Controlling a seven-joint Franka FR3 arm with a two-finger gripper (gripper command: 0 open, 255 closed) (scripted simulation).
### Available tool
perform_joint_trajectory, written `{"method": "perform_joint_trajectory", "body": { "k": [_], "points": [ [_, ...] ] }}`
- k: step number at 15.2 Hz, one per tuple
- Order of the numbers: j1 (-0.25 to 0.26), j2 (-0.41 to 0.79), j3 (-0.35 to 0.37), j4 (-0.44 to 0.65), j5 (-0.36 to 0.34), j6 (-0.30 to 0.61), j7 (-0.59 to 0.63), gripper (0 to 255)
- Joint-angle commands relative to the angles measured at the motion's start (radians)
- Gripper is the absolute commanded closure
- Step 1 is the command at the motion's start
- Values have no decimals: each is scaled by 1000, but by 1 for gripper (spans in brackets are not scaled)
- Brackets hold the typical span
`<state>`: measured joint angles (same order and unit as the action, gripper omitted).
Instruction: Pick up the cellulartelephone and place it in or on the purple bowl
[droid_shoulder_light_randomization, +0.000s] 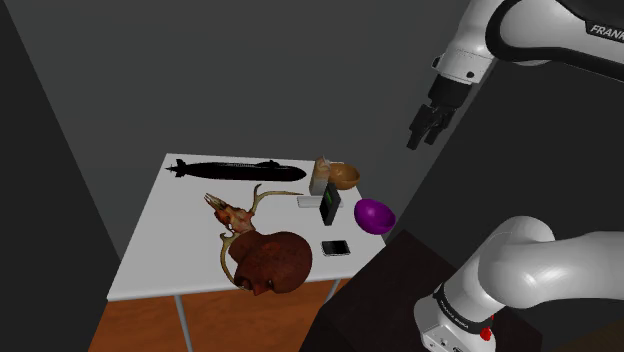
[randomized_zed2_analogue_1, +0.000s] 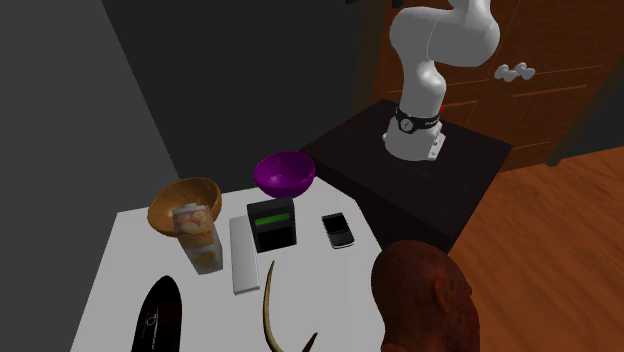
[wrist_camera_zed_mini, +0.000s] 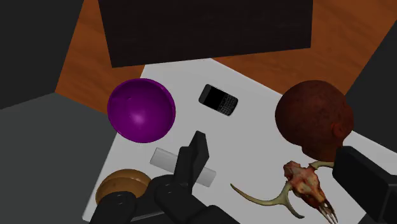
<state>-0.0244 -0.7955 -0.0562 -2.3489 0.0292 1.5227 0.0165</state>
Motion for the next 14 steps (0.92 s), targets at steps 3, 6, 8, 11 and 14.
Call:
{"method": "perform_joint_trajectory", "body": {
  "k": [3,6,8,11,14],
  "points": [
    [14,3,-3,-64,-7,68,-38,0],
    [36,19,-9,-153,-18,174,-94,0],
    [50,38,-13,-207,-25,248,-131,0],
    [72,79,-20,-279,-35,363,-185,0],
    [94,138,-27,-341,-45,486,-239,0]
  ]
}}
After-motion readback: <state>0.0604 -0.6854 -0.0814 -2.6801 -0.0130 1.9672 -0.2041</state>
